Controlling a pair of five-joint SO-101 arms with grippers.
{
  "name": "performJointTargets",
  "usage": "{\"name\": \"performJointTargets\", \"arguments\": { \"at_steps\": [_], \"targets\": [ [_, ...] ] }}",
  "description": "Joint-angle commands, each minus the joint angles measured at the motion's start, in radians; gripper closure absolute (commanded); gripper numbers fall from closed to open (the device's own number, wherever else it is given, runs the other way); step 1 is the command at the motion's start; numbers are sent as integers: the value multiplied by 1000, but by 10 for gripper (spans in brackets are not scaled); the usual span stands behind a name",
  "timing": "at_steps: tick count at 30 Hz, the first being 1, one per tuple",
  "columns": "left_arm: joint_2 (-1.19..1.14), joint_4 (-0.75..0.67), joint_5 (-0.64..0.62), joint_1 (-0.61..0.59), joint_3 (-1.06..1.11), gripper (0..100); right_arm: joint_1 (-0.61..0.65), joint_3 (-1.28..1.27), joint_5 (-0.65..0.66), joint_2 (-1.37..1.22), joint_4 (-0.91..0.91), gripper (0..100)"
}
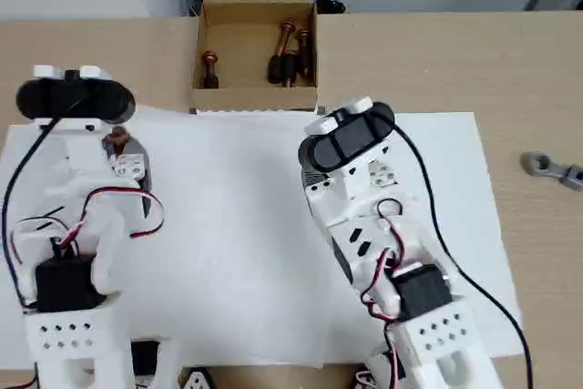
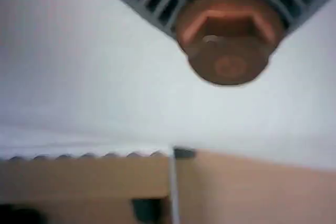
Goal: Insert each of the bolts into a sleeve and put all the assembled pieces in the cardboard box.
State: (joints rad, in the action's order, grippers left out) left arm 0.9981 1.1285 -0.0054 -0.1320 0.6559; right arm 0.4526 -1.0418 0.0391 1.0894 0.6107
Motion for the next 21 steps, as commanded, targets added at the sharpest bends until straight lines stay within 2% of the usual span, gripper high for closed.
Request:
{"name": "performJointTargets", "arguments": {
  "at_steps": [1, 9, 13, 17, 21],
  "targets": [
    [8, -66, -35, 68, -5, 995, -5, -66, -17, -19, -189, 985],
    [8, -216, -51, 169, -41, 995, 185, -110, -9, -102, -398, 994],
    [8, -222, -61, 198, -107, 995, 199, -110, 17, -139, -487, 994],
    [8, -227, -198, 212, -145, 995, 199, -110, 12, -180, -535, 994],
    [11, -270, -224, 242, -140, 995, 200, -110, 12, -206, -562, 995]
  ]
}}
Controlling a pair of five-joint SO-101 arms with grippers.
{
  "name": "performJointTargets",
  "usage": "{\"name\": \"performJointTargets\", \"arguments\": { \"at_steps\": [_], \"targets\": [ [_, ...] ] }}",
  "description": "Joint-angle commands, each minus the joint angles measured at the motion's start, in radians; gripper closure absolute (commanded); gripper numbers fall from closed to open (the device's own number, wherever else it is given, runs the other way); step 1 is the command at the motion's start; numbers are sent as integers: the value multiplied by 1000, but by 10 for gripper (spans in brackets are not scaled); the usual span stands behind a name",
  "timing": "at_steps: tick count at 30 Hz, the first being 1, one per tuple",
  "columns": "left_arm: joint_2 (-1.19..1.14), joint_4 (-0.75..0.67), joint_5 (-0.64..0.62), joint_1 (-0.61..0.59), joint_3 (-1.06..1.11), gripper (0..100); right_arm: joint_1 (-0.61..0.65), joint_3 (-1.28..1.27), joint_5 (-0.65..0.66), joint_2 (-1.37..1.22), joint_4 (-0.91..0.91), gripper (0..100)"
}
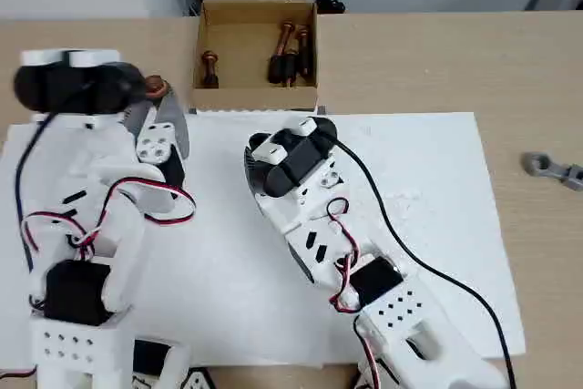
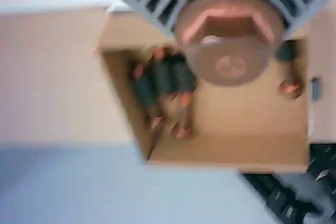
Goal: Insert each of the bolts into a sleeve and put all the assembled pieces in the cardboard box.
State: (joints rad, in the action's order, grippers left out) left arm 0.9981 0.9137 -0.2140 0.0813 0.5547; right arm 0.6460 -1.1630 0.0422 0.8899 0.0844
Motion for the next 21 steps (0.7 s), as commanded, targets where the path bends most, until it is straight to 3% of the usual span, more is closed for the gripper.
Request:
{"name": "performJointTargets", "arguments": {
  "at_steps": [1, 9, 15, 21],
  "targets": [
    [21, -74, -15, 46, -28, 995, 7, 11, 8, -10, -36, 995],
    [212, -239, -31, 120, 199, 995, 21, 11, -41, -13, -36, 995],
    [287, -256, -169, 117, 263, 995, 25, 9, -77, -15, -45, 991],
    [284, -295, -206, 126, 268, 995, 24, 5, -132, -16, -68, 991]
  ]
}}
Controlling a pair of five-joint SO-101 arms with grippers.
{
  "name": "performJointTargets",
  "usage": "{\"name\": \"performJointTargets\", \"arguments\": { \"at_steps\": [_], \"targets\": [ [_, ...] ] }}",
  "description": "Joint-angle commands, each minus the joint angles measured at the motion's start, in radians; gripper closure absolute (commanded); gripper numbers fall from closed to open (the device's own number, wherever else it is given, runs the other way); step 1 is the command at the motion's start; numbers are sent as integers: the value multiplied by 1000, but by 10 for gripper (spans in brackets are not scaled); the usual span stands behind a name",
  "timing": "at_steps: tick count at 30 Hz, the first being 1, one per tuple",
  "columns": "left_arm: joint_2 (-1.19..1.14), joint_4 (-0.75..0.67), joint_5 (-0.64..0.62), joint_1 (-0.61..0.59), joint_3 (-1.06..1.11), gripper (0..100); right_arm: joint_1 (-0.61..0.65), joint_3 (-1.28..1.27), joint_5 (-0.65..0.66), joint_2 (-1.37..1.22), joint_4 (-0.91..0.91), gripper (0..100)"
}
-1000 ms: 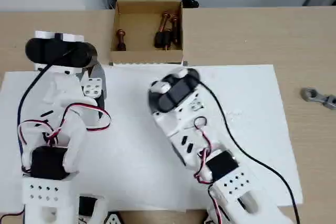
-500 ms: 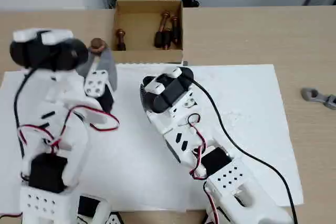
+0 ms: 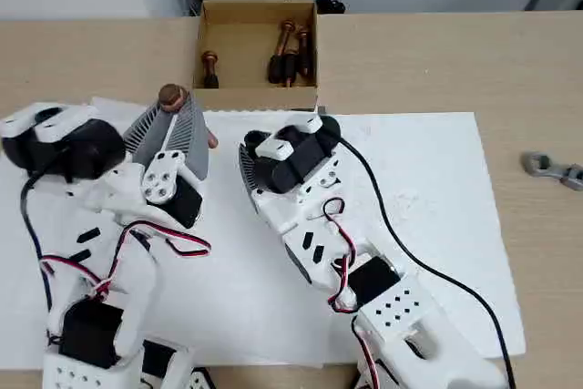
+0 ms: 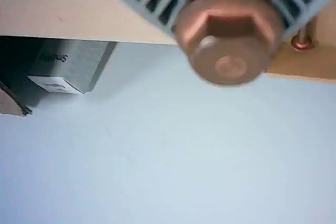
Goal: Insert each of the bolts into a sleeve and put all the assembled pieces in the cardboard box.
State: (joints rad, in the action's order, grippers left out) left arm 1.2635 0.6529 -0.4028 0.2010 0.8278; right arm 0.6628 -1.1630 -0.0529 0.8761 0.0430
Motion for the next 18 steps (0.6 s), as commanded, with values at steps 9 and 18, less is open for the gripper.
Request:
{"name": "performJointTargets", "arguments": {
  "at_steps": [9, 18],
  "targets": [
    [18, -32, -18, 104, 50, 995, 13, 3, -31, -2, -22, 991],
    [-29, -29, 46, 133, 15, 995, 58, -6, 3, -65, -30, 991]
  ]
}}
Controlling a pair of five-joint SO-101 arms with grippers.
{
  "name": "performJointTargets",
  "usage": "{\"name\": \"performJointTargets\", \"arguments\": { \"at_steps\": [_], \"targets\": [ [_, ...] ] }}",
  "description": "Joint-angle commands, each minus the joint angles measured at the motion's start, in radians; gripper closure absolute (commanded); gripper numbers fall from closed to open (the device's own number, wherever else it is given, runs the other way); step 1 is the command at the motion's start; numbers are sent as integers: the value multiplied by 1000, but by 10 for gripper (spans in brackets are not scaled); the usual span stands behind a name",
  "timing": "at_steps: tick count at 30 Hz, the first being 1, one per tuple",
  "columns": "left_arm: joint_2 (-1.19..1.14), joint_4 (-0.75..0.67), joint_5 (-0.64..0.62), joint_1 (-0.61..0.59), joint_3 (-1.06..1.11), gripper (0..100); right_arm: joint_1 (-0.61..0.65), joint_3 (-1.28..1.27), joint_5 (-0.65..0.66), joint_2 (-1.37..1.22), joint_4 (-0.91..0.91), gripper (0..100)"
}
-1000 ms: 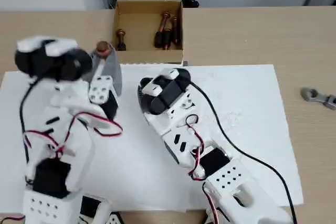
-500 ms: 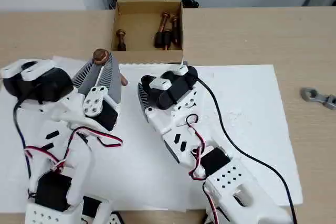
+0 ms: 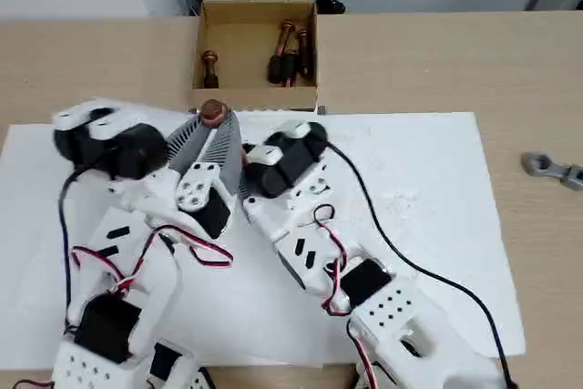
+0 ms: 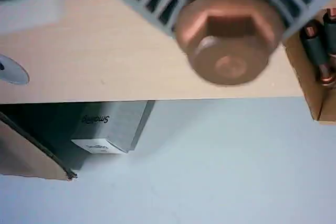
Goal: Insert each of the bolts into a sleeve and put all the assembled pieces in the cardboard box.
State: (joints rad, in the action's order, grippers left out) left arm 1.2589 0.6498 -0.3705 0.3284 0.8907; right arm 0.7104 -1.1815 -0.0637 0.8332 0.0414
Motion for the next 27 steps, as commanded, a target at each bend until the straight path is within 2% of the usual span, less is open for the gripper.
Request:
{"name": "performJointTargets", "arguments": {
  "at_steps": [1, 10, 27],
  "targets": [
    [-43, -18, 15, 8, -62, 995, 10, 14, 14, -36, -41, 991],
    [-100, 195, 87, 8, -278, 995, 8, 17, 63, -65, -73, 991],
    [-104, 193, 94, 8, -223, 995, 10, -2, 64, 33, -41, 991]
  ]
}}
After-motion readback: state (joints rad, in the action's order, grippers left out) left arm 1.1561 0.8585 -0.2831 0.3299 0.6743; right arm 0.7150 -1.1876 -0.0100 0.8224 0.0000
